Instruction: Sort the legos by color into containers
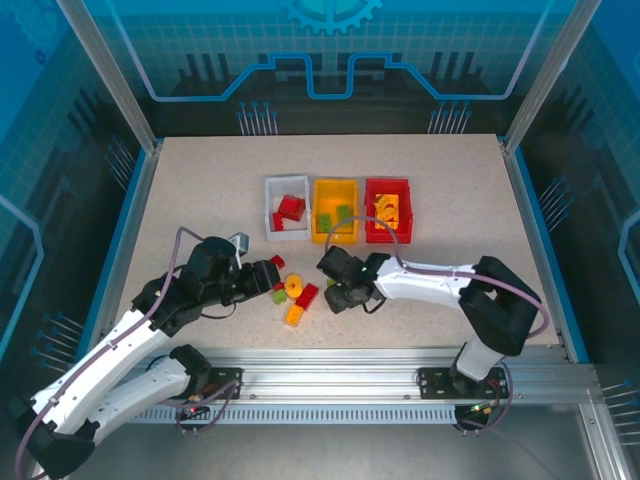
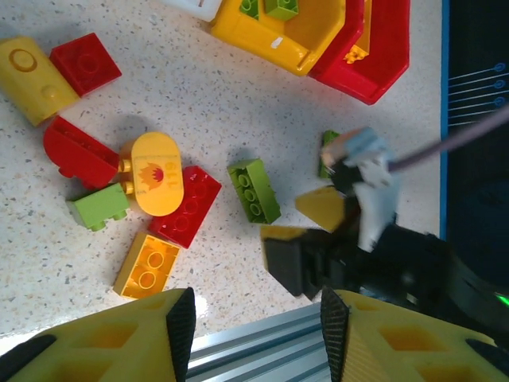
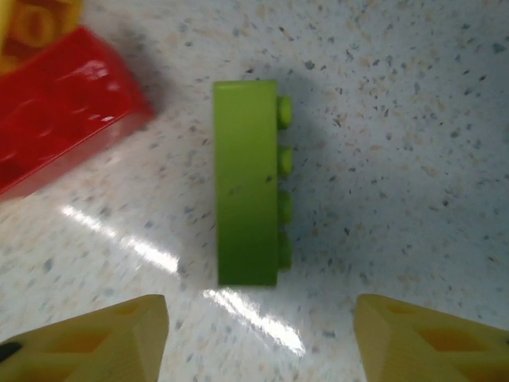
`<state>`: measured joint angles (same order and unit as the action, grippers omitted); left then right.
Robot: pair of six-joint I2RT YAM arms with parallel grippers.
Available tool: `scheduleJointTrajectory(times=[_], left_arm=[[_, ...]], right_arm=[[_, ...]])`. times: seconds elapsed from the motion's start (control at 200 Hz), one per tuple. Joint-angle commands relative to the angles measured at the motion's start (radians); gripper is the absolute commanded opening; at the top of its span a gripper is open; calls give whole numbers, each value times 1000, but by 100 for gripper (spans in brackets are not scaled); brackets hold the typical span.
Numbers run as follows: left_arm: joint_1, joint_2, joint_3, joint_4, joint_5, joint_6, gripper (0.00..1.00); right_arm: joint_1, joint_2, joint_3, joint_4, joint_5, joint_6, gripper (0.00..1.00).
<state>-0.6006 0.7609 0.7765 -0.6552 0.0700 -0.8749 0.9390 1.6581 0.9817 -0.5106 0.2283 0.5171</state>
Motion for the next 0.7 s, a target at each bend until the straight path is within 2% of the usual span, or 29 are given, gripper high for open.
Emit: scheduleJointTrajectory(times=[0.0,0.1,0.295,0.42,0.505,0.695], left_arm=[[-3,-5,-16,21,29,-20,49],[-5,2,-18,27,32,-18,49],[-7,-4,-25,68,31,-22,50],[-15,-9,-20,116,17,-12,50],[-20,8,-16,176,-2,4,51],[-43,146,62,256,-88,78,52]], right_arm=[[-17,50,55,39,-34,-31,54],[-29,97,80,43,-38,-29,45],[-34,98,108,29,-17,-12,21],[-56,5,130,-20,40,23,16],[-102,-20,180,-47,34,42,15],[-220,120,417,-112,1,46,16]])
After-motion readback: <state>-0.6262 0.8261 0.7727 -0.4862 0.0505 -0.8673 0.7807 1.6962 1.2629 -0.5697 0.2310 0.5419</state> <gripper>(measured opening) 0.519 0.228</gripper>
